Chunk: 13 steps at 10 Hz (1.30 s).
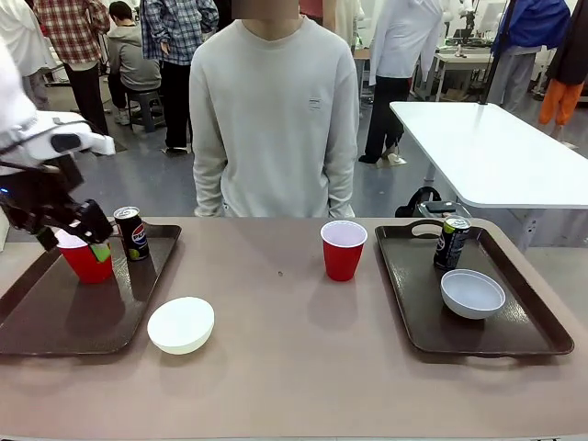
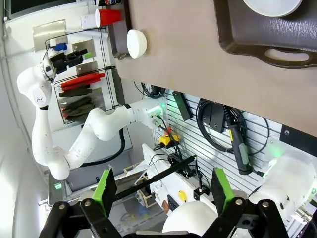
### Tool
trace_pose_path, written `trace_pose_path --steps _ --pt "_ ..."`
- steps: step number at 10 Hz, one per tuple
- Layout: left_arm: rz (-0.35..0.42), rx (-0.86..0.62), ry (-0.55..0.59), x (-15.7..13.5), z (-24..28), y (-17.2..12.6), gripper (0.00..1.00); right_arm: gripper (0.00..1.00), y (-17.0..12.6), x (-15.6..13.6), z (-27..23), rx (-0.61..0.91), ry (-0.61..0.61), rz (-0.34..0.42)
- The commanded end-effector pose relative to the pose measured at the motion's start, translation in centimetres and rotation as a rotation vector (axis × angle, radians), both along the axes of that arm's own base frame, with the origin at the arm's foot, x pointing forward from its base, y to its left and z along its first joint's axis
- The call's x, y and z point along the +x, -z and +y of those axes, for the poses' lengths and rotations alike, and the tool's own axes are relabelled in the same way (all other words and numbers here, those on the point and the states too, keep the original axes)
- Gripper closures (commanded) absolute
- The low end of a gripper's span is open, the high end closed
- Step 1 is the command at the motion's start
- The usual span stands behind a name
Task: Prepare tableware on both trays.
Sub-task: Pick up a Picnic Bowl from the table and place it on a Handle tray.
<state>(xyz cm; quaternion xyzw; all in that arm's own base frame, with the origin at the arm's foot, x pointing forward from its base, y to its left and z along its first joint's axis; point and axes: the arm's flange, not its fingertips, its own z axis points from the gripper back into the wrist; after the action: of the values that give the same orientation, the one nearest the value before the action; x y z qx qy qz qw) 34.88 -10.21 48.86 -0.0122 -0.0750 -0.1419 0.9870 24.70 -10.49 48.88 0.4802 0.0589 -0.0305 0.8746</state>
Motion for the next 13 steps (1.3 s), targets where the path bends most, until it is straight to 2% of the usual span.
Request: trace_pose_path --steps 1,2,4,10,13 --pt "0.023 0.044 -0.024 1.8 -2.2 1.5 0.0 0.0 -0.1 0.3 0.1 0.015 0.022 0.005" --pt "0.055 0.042 -0.028 2.7 -3.6 3.9 0.0 0.0 -0.1 0.3 0.1 0.015 0.022 0.005" --pt "0.057 0.044 -0.029 2.5 -3.7 4.0 0.0 0.0 -0.1 0.3 0.1 0.015 0.022 0.005" --pt "0.106 0.056 0.021 3.5 -7.8 10.2 0.0 0.0 -0.1 0.3 0.1 0.015 0.022 0.005" --pt "0.162 0.066 0.031 3.6 -8.6 12.5 0.0 0.0 -0.1 0.3 0.1 0.015 0.022 0.005"
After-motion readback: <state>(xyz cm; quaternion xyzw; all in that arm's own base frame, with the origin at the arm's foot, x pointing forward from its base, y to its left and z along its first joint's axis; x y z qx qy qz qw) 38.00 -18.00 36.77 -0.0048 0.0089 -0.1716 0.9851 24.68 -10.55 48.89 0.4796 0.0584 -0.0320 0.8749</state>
